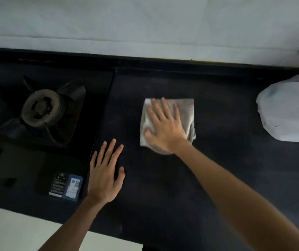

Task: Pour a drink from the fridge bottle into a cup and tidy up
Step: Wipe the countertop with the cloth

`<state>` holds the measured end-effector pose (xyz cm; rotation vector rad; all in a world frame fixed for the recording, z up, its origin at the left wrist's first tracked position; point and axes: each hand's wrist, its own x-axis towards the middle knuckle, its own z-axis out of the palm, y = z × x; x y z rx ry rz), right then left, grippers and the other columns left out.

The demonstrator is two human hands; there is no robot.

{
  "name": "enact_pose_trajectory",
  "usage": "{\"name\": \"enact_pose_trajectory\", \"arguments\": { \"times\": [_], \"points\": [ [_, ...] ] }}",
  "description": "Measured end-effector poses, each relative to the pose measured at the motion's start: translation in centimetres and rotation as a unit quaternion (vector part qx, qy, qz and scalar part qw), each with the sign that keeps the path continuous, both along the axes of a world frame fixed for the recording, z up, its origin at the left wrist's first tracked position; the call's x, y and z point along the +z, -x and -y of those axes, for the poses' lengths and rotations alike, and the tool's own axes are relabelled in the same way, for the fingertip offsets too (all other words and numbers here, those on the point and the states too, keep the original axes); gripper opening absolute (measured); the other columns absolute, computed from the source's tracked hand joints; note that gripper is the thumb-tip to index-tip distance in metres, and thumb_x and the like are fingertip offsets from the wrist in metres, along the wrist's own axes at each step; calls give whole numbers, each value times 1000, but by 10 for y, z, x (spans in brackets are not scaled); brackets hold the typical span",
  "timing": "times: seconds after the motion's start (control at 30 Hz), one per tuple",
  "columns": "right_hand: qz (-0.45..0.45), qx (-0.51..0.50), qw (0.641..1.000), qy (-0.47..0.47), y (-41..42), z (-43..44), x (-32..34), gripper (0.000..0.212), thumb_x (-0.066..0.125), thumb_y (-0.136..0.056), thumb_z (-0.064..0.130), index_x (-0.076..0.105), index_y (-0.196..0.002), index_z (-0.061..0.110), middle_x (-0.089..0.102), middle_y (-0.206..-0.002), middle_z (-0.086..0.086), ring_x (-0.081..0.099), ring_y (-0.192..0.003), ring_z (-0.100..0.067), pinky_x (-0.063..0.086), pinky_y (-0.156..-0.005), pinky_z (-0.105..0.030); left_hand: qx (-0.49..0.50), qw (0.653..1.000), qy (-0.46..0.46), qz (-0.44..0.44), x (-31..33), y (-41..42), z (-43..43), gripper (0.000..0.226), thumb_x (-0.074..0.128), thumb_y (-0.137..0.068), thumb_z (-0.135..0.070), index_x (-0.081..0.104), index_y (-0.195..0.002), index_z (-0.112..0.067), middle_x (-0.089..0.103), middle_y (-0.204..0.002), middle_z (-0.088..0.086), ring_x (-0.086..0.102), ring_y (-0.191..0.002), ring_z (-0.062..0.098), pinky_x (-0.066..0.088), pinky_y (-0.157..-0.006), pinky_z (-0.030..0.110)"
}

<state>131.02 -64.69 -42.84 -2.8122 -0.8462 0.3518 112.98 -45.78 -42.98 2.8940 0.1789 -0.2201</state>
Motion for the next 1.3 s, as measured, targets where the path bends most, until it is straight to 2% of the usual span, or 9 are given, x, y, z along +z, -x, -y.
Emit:
{"name": "enact_pose_trajectory", "arguments": {
  "times": [0.07, 0.13, 0.27, 0.37, 0.6, 0.7, 1.0, 1.13, 1.3],
  "points": [
    [4, -45, 999, 28, -56, 12, -1, 78, 17, -91, 59, 2, -158, 23, -5, -166, -2, -14, -151, -27, -6, -119, -59, -4, 1000, -3, 9, -1, 1, 1, 65, 36, -90, -36, 31, -154, -25, 14, -167, -5, 7, -155, 19, 14, -123, 50],
    [12, -54, 998, 33, -61, 26, -2, 76, 11, -91, 60, 2, -158, 24, -4, -166, -2, -12, -152, -27, -8, -118, -61, -6, 1000, -5, 15, -1, 0, 0, 65, 35, -91, -36, 31, -155, -25, 13, -167, -5, 8, -155, 18, 16, -122, 52],
    [37, -86, 996, 4, 45, 82, 1, 72, 26, -96, 55, 11, -158, 22, 0, -167, -1, -9, -152, -27, -8, -118, -61, -10, 1000, -8, 10, -2, 0, 0, 64, 33, -92, -38, 32, -154, -23, 12, -167, -5, 6, -155, 19, 12, -123, 50],
    [26, -89, 995, 24, 104, 130, 4, 72, 33, -94, 57, 13, -158, 27, 2, -166, 4, -6, -153, -23, 3, -120, -60, -6, 1000, -7, 11, -4, 1, -1, 65, 33, -91, -39, 32, -154, -23, 13, -167, -6, 6, -155, 19, 11, -122, 50],
    [16, -119, 991, 51, -35, 123, 0, 72, 25, -94, 57, 5, -158, 29, 0, -166, 3, -8, -152, -23, -1, -120, -59, -6, 1000, 1, 18, -3, -1, 0, 65, 32, -90, -40, 34, -153, -22, 17, -165, -3, 10, -154, 20, 13, -121, 51],
    [18, -143, 988, 57, -45, 117, -4, 71, 20, -94, 55, 3, -158, 27, -1, -166, 0, -6, -153, -24, -4, -119, -58, -10, 1000, 1, 19, -5, -1, -1, 65, 32, -91, -40, 33, -154, -23, 18, -165, -3, 10, -154, 21, 13, -121, 51],
    [10, -180, 982, 60, 138, 221, 4, 69, 27, -95, 52, 8, -158, 30, 0, -166, 6, -5, -153, -22, 8, -120, -58, -1, 1000, -10, 16, -2, 0, 4, 68, 32, -88, -39, 35, -153, -20, 22, -164, 1, 15, -153, 26, 18, -119, 56],
    [3, -164, 984, 76, 102, 211, 4, 73, 27, -93, 53, 4, -158, 30, -4, -166, 5, -12, -152, -21, 3, -120, -58, -2, 1000, -17, 8, -1, -2, 5, 68, 32, -87, -38, 35, -153, -20, 22, -164, 2, 14, -153, 27, 17, -120, 56],
    [15, -188, 980, 71, 29, 172, -3, 69, 20, -95, 53, 6, -158, 27, -1, -166, 2, -8, -153, -23, 5, -119, -61, -6, 999, -34, 10, -3, 0, 3, 68, 31, -87, -39, 33, -153, -20, 21, -165, 2, 13, -153, 27, 17, -120, 56]
  ]
}}
